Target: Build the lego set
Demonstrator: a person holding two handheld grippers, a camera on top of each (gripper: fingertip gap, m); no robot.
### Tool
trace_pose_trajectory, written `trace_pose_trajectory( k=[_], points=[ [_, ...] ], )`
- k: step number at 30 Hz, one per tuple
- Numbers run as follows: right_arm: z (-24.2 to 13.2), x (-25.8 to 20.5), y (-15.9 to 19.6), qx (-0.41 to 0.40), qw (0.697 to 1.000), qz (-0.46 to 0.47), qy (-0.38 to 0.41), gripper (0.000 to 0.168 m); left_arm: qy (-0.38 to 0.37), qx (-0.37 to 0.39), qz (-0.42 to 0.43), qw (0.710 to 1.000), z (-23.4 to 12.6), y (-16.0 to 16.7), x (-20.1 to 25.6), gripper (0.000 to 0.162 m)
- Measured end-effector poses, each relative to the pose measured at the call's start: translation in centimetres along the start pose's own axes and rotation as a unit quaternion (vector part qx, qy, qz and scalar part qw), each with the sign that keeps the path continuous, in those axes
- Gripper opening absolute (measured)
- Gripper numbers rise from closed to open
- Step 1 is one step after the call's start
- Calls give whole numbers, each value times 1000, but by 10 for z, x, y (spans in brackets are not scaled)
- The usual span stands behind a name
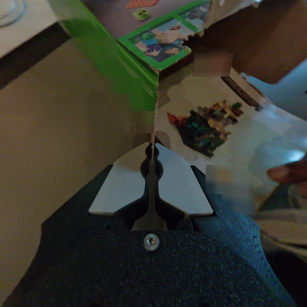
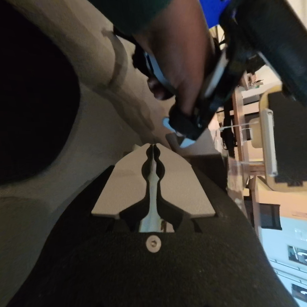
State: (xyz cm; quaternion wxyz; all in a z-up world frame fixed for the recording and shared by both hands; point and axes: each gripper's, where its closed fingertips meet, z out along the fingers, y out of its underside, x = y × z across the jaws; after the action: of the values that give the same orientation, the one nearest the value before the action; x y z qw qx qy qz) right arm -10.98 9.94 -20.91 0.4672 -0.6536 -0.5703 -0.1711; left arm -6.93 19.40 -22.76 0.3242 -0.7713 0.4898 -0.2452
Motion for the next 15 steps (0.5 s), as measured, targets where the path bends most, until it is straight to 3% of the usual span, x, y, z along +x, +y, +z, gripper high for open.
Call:
trace_pose_trajectory(
  k=[7, 11, 15],
  points=[
    [37, 16, -28, 12, 996, 70, -62, 2, 10, 9, 13, 1000, -8, 0, -29, 3],
    [25, 40, -32, 50, 976, 166, -131, 2, 23, 54, 5, 998, -29, -7, -26, 11],
    [-7, 70, -41, 124, 927, 286, -210, 11, 1, 87, 13, 996, -53, -12, -22, 14]
  ],
)
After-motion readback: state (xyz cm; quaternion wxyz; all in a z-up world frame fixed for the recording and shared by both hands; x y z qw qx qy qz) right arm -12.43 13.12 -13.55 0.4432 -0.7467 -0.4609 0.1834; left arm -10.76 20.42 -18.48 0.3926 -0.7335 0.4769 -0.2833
